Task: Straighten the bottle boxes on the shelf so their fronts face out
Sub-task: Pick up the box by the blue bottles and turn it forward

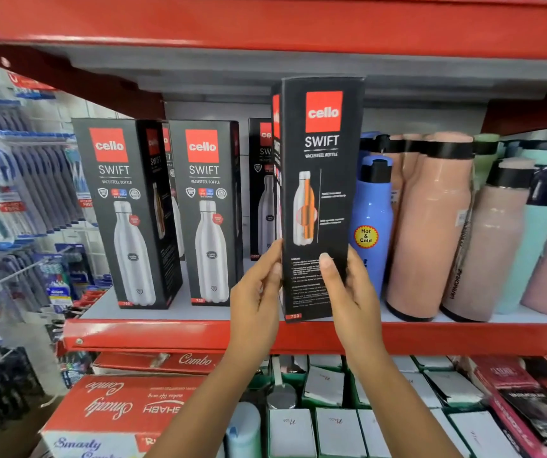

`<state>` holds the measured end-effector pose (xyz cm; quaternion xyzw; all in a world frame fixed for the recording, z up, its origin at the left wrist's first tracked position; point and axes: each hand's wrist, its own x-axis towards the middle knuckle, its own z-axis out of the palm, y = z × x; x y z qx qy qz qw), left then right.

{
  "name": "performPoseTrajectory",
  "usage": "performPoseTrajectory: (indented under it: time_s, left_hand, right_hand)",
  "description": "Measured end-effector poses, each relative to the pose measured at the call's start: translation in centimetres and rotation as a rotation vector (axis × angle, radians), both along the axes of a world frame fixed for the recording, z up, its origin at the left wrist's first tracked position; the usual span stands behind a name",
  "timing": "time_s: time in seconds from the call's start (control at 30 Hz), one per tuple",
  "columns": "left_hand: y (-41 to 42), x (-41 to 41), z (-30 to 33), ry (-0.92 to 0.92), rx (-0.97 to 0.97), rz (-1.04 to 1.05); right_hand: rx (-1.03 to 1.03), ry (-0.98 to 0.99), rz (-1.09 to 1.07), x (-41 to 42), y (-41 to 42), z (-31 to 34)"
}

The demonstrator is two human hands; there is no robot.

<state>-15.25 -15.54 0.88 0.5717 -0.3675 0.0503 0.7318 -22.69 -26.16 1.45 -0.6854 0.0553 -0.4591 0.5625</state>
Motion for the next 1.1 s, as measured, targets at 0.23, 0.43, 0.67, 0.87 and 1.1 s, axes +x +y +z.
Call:
performPoseTrajectory:
  time_s: [0.23,0.43,0.67,0.87,1.1]
  left_hand:
    - [1.1,-0.3,1.1,-0.068,0.009,0.070]
    - [2.0,-1.1,2.4,0.102,0.107,-0.082]
    - [2.3,-0.5,2.5,0.106,0.084,-0.030]
    - [1.6,1.1,2.0,0.164,-0.009,0.077]
    - [-0.2,3.5,0.7,0.157,0.015,0.180]
  right_hand:
    - [0.031,-0.041,0.069,-1.1,0.6,0.8]
    - [0.063,-0.005,0.126,-1.5,1.0,1.4]
    - [0.063,0.131,0.159,-0.3,0.0,0.9]
    - [-0.011,0.172,0.165,1.6,-1.2,0.7]
    - [-0.093,0.156,0.090,4.3,-2.8,-0.7]
